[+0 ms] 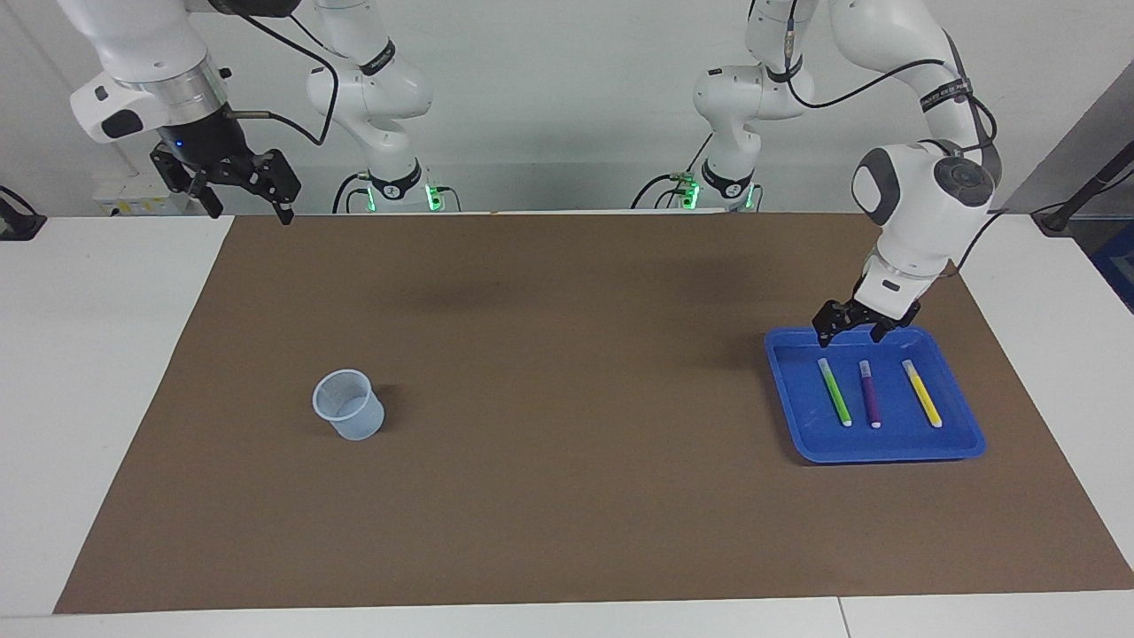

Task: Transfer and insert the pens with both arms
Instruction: 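Lower the left gripper into the blue tray and grasp the green pen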

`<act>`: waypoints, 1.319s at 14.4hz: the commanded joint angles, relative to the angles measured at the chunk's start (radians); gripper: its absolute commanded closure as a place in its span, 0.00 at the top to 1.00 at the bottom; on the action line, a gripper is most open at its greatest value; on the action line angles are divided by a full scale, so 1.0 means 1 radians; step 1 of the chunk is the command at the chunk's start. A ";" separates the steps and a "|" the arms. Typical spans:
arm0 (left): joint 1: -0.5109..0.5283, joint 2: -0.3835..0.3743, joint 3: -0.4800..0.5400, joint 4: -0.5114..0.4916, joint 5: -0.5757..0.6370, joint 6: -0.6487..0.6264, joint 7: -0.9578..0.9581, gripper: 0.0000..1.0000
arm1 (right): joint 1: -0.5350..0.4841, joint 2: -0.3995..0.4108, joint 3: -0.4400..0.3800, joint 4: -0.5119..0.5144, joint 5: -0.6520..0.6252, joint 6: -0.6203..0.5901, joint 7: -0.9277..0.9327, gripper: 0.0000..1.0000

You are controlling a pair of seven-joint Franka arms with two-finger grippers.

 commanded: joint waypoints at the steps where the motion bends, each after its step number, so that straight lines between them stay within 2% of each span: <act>1: 0.009 0.020 0.000 -0.049 -0.005 0.063 0.021 1.00 | -0.008 -0.027 -0.001 -0.038 0.000 0.030 -0.025 1.00; 5: 0.012 0.076 0.000 -0.090 -0.005 0.163 0.010 1.00 | -0.008 -0.027 -0.001 -0.038 0.000 0.030 -0.025 1.00; 9: 0.014 0.135 0.000 -0.089 -0.005 0.236 0.022 1.00 | -0.008 -0.027 -0.001 -0.038 -0.001 0.030 -0.025 1.00; 16: 0.012 0.143 0.000 -0.093 -0.005 0.249 0.025 0.99 | -0.008 -0.030 -0.001 -0.045 0.000 0.030 -0.025 1.00; 19: 0.012 0.143 0.000 -0.096 -0.005 0.244 0.024 0.85 | -0.008 -0.030 -0.001 -0.044 0.000 0.030 -0.025 1.00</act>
